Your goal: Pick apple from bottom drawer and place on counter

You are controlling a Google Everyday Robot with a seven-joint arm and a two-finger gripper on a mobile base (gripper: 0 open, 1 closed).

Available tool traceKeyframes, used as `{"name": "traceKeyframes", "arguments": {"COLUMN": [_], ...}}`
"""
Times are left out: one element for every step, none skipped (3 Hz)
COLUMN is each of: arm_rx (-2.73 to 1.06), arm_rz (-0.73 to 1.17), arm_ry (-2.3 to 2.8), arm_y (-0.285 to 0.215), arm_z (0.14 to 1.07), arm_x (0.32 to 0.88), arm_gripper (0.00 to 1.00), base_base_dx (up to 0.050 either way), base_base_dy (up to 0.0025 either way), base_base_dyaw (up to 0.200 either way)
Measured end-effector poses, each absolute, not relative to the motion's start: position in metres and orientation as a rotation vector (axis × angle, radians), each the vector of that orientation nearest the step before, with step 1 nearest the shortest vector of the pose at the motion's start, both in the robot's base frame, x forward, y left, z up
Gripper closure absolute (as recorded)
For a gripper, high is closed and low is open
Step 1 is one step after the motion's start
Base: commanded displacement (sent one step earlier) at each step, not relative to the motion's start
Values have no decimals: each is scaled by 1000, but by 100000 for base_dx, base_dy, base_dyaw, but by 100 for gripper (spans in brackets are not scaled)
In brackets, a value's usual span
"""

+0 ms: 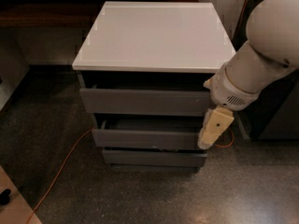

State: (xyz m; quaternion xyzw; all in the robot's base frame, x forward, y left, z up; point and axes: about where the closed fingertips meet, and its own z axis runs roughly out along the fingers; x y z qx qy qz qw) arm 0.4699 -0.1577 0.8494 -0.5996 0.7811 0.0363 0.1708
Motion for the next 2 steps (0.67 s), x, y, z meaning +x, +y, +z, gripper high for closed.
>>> {"name": "traceKeyframes", "arguments": {"arm_rx": [-1737,-1771], "arm_rz": [157,223], "arm_ry": [2157,2036], "arm_y": [-136,-108], "arm_z": [818,781], "arm_x": [465,454], "arm_gripper": [0,0], "base_base_dx": [0,0], "base_base_dy": [0,0], "base_base_dyaw": [0,0]}}
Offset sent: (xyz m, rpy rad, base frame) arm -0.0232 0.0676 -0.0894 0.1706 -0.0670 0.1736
